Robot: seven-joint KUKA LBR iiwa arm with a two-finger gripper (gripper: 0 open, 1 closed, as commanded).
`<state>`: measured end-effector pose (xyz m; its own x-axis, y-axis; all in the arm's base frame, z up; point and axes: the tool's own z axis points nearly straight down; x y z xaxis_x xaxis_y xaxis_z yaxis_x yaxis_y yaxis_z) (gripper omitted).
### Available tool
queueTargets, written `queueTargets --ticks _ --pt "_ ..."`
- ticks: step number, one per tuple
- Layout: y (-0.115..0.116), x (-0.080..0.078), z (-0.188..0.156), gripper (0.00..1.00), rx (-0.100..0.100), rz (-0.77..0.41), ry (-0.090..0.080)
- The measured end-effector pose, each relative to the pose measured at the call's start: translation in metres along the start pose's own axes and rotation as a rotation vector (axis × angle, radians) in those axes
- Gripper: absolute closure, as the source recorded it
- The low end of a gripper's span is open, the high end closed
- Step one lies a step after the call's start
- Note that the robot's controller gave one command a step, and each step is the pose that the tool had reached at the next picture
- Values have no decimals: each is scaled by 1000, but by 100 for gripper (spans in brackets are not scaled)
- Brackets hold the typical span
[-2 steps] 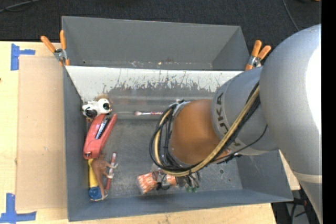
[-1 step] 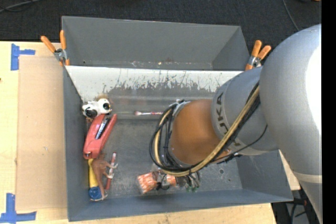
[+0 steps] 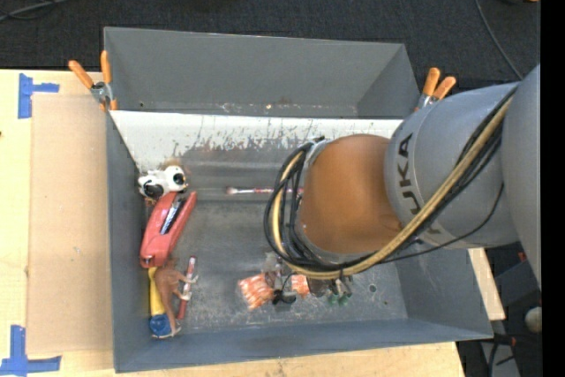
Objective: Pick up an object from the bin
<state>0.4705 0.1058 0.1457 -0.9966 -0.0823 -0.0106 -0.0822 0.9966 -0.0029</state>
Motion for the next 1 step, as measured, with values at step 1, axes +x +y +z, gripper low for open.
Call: queueTargets --ticks 1 --pt "-14 -8 -80 100 1 -20 -2"
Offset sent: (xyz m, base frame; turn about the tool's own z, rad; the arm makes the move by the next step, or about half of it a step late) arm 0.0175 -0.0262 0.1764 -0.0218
